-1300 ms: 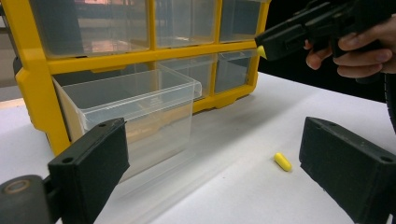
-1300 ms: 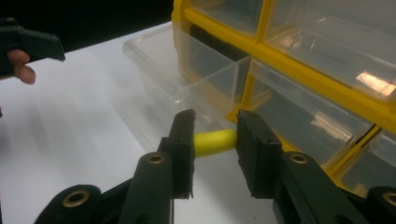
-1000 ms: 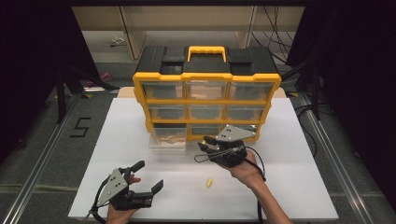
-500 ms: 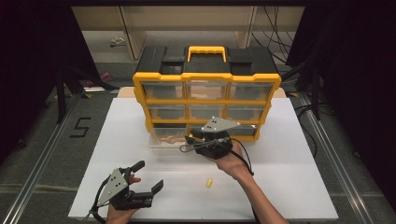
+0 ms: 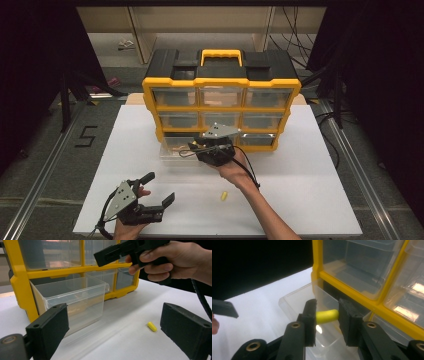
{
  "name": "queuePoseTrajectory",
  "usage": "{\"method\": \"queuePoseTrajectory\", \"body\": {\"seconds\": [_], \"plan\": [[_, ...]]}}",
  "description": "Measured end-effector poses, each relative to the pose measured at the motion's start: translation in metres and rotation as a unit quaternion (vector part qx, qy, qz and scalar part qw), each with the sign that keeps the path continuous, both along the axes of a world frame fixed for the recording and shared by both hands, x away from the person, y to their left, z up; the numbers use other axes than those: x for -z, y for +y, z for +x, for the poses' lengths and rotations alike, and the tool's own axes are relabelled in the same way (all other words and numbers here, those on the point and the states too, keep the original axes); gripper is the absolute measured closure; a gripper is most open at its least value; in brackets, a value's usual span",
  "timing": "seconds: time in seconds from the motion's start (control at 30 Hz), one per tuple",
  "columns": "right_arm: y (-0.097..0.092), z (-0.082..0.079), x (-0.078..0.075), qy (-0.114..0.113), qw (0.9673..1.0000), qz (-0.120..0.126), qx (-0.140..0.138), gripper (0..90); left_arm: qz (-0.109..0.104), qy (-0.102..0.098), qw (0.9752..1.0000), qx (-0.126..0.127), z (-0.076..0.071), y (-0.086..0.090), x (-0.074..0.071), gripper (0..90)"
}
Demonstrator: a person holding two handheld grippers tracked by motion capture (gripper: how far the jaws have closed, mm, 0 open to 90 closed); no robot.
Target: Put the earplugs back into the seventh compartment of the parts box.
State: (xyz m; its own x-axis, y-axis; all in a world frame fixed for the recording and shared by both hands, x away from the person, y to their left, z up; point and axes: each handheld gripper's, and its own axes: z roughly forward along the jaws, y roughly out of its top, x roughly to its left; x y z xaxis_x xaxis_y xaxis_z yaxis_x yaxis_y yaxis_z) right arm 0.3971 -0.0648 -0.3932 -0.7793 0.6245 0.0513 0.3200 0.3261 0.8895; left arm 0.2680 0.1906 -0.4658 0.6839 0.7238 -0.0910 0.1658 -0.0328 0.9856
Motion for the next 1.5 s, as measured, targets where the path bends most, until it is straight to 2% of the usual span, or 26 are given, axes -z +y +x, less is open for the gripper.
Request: {"method": "queuePoseTrajectory", "body": {"seconds": [0.03, 0.1, 0.27, 0.3, 0.37, 0.43, 0.7, 0.73, 0.83, 0.87, 1.07, 1.27, 1.4, 1.5], "plan": [[0.000, 0.004, 0.002, 0.011, 0.9998, 0.015, 0.001, 68.4, 0.000, 0.000, 1.0000, 0.000, 0.000, 0.000, 0.000, 8.0], [0.001, 0.005, 0.003, 0.013, 0.9998, 0.015, 0.004, 68.4, 0.000, 0.001, 1.0000, 0.000, 0.000, 0.000, 0.000, 8.0], [0.009, 0.011, 0.011, 0.025, 0.9997, -0.003, 0.006, 66.3, 0.000, 0.000, 1.0000, 0.000, 0.000, 0.000, 0.000, 8.0], [0.009, 0.011, 0.011, 0.025, 0.9997, -0.003, 0.006, 66.3, 0.000, 0.000, 1.0000, 0.000, 0.000, 0.000, 0.000, 8.0], [0.010, 0.011, 0.012, 0.023, 0.9996, -0.008, 0.011, 58.2, -0.003, 0.000, 1.0000, -0.001, 0.000, 0.001, 0.000, 8.0], [0.010, 0.011, 0.011, 0.019, 0.9997, -0.011, 0.009, 53.8, -0.002, 0.001, 1.0000, -0.002, 0.000, 0.001, 0.000, 8.0], [0.001, 0.007, 0.006, 0.012, 0.9996, -0.017, 0.018, 45.4, -0.002, 0.000, 1.0000, -0.001, 0.000, 0.001, 0.000, 8.0], [-0.003, 0.002, 0.002, 0.004, 0.9995, -0.025, 0.019, 42.3, -0.004, 0.002, 1.0000, -0.002, 0.000, 0.001, 0.000, 8.0], [-0.009, -0.002, -0.002, 0.001, 0.9993, -0.031, 0.019, 39.8, -0.004, 0.003, 1.0000, -0.002, 0.001, 0.002, 0.000, 8.0], [-0.015, -0.007, -0.006, -0.006, 0.9992, -0.035, 0.020, 36.5, -0.004, 0.004, 1.0000, -0.002, 0.001, 0.001, 0.000, 8.0], [-0.030, -0.023, -0.013, -0.017, 0.9985, -0.051, 0.008, 32.2, -0.003, 0.004, 1.0000, -0.002, 0.001, 0.001, 0.000, 8.0], [-0.045, -0.038, -0.018, -0.019, 0.9988, -0.045, 0.000, 30.4, -0.004, 0.006, 1.0000, -0.002, 0.001, 0.002, 0.001, 8.0], [-0.056, -0.049, -0.018, -0.023, 0.9992, -0.033, 0.002, 30.3, -0.004, 0.006, 1.0000, -0.001, 0.001, 0.001, 0.001, 8.0], [-0.062, -0.055, -0.015, -0.027, 0.9989, -0.038, 0.006, 30.3, -0.003, 0.004, 1.0000, -0.001, 0.001, 0.001, 0.001, 8.0]]}}
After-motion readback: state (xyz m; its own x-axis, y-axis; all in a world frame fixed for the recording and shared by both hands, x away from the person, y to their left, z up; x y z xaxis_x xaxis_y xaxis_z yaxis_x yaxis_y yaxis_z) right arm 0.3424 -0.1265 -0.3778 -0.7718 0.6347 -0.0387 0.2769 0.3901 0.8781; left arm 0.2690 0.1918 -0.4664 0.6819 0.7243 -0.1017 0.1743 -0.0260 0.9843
